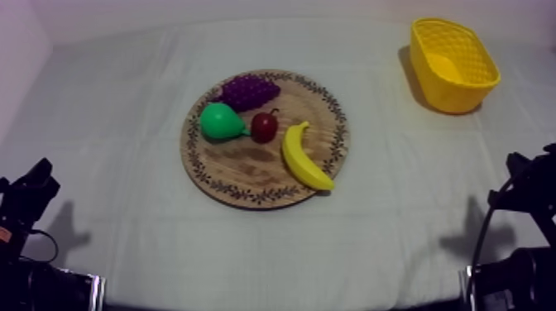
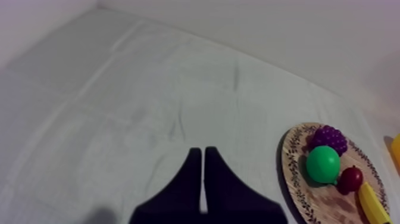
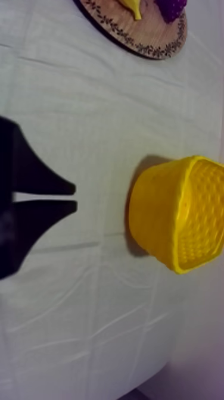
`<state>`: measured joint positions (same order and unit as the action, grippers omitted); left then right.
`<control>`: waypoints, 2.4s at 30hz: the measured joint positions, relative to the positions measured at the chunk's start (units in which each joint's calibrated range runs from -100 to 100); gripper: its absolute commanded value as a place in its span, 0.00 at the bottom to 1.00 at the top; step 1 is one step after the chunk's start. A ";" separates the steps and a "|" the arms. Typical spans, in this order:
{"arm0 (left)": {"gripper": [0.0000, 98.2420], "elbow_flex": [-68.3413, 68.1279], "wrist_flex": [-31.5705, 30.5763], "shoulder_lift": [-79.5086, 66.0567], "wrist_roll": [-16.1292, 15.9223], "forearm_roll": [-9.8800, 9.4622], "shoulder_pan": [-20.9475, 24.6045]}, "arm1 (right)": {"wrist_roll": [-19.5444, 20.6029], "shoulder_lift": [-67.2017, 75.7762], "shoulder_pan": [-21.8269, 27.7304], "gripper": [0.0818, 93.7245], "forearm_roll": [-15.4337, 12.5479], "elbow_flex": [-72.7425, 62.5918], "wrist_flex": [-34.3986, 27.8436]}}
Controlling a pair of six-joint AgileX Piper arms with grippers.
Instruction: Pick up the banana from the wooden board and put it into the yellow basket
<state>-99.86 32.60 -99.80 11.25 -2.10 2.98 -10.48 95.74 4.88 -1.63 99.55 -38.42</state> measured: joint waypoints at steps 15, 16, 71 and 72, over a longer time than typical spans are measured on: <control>0.00 0.00 0.00 0.00 0.00 0.00 0.00 | 8.96 -0.06 -3.15 0.00 -0.02 0.08 0.34; 0.00 0.00 0.00 0.00 0.00 0.00 0.00 | 8.91 -0.06 -3.15 0.00 -0.41 0.08 0.43; 0.00 0.00 0.00 0.00 0.00 0.00 0.00 | 40.16 -65.05 -45.40 0.26 19.16 -47.30 -5.74; 0.00 0.00 0.00 0.00 0.00 0.00 0.00 | 39.76 -65.27 -45.71 0.35 19.00 -47.22 -5.50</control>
<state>-99.86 32.60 -99.80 11.25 -2.10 2.98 29.28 30.46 -40.82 17.38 52.32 -43.92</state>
